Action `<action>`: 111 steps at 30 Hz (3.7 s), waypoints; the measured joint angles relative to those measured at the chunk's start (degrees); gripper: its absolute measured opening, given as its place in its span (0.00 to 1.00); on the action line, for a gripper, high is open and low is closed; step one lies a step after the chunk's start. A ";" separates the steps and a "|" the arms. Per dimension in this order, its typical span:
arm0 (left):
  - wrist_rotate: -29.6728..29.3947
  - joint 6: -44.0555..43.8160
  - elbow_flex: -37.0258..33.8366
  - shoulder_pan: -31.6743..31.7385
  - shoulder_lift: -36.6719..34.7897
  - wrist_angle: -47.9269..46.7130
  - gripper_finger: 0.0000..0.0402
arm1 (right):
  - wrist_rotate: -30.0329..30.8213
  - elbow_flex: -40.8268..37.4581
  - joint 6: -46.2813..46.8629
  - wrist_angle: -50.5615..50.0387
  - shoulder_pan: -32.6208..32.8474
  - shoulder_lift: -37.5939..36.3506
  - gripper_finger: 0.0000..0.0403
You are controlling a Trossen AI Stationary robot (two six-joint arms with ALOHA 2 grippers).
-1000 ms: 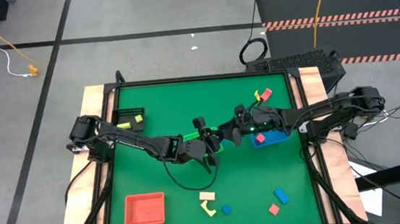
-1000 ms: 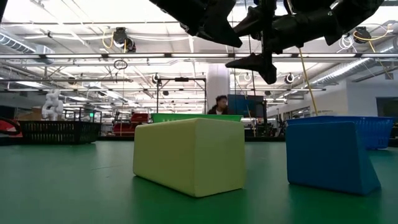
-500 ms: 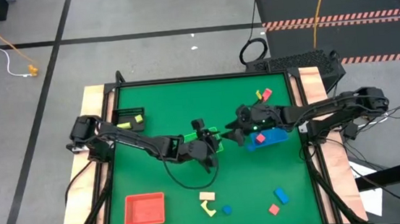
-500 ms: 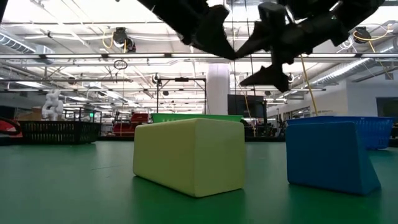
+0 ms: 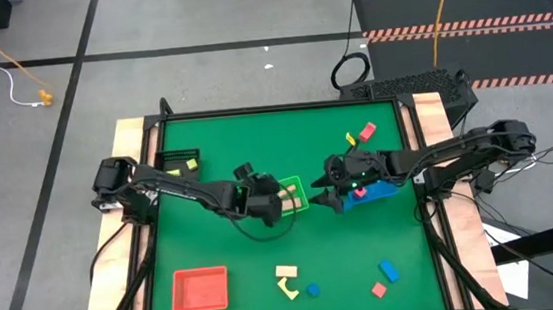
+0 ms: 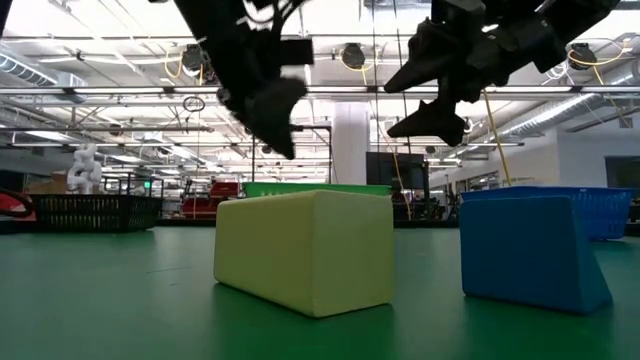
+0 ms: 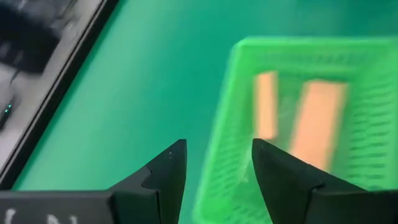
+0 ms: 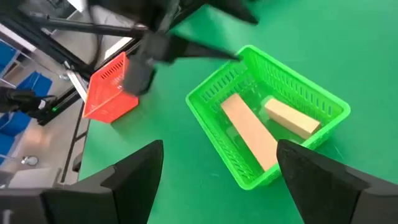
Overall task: Sort & place blocks by color
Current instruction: Put the bottom right blue block into the red bin
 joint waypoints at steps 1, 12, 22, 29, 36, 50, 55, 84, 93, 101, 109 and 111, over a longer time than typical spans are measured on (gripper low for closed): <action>-0.01 -1.41 0.00 0.43 0.08 -1.90 0.46 | 0.06 0.00 -0.05 -0.14 0.10 0.00 0.75; 0.08 -8.01 0.00 -0.28 0.13 -10.54 0.46 | 0.19 0.00 11.37 1.08 4.72 0.00 0.75; 0.03 -6.22 0.00 -3.52 0.13 -10.48 0.46 | 1.79 0.00 19.48 4.41 14.78 0.07 0.75; 0.49 -8.08 0.00 -6.30 0.13 -10.44 0.46 | -1.58 0.00 35.81 4.40 24.06 0.07 0.75; 0.54 -8.63 0.02 -9.69 0.13 -7.59 0.46 | -3.06 0.00 56.50 -1.32 33.57 0.09 0.73; 0.58 -8.64 0.04 -13.27 0.13 -3.13 0.46 | -12.12 0.00 86.52 -24.62 40.65 0.09 0.64; 0.60 -8.75 0.04 -13.22 0.14 -3.07 0.46 | -12.05 0.00 86.38 -32.02 40.65 0.09 0.63; 0.60 -9.57 0.04 -13.15 0.15 -3.10 0.46 | -13.97 0.17 78.20 -33.71 41.00 16.46 0.45; 0.58 -7.51 0.04 -13.15 0.15 -3.12 0.46 | -9.49 0.17 76.43 -35.34 41.17 16.44 0.27; 0.58 -7.57 0.04 -13.15 0.15 -2.83 0.46 | -7.60 0.03 73.35 -31.91 41.17 12.81 0.27; 0.58 5.30 0.04 -14.09 0.20 7.93 0.46 | 12.85 -0.28 68.33 -28.91 40.93 2.62 0.27; 0.58 10.75 0.04 -14.46 0.20 12.54 0.46 | 19.34 -0.20 65.62 -26.09 40.81 0.61 0.27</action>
